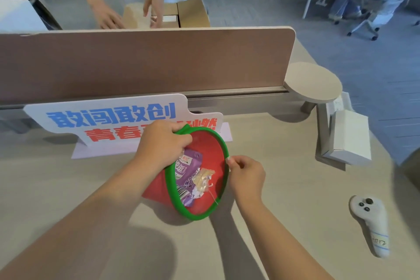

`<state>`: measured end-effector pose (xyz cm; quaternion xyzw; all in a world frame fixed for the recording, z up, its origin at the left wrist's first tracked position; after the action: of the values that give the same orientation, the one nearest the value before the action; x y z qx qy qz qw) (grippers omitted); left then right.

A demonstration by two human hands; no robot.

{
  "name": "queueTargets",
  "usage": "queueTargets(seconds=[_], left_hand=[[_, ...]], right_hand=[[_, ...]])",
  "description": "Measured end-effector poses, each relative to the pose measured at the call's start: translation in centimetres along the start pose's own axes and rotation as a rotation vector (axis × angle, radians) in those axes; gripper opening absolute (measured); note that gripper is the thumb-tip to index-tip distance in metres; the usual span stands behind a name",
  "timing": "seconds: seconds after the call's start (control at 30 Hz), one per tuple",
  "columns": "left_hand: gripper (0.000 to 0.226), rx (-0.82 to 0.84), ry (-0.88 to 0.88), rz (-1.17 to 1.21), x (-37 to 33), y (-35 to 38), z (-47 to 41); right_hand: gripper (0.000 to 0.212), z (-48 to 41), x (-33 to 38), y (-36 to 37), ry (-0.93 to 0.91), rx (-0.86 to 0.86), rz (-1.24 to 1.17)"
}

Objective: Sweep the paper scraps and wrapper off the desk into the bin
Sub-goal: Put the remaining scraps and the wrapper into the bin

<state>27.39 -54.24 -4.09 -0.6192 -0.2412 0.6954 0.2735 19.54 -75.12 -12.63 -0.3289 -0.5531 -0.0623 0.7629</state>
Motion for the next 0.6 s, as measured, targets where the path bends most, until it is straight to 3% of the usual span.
queueTargets(seconds=[0.1, 0.27, 0.33, 0.6], left_hand=[[0.044, 0.001, 0.01, -0.013, -0.2, 0.1, 0.7], [0.049, -0.013, 0.035, 0.026, 0.0, -0.9, 2.0], [0.047, -0.021, 0.049, 0.035, 0.3, -1.3, 2.3], [0.044, -0.033, 0.036, 0.162, 2.3, -2.6, 3.6]], right_hand=[[0.015, 2.4, 3.2, 1.8, -0.145, 0.072, 0.044], [0.022, 6.0, 5.9, 6.2, -0.432, 0.416, 0.231], [0.021, 7.0, 6.0, 6.8, -0.483, 0.478, 0.296], [0.014, 7.2, 6.6, 2.9, -0.483, 0.172, 0.232]])
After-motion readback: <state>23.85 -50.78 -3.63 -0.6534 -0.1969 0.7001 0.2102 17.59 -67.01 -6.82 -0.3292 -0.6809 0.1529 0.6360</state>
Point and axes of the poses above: each hand's wrist, its own z-axis away from the middle knuckle, its own y-axis out of the palm, x = y × z, the point moved 9 cm from there along -z, towards the middle knuckle, and after that the axes turned 1 degree about z, right-handed, at the moved point
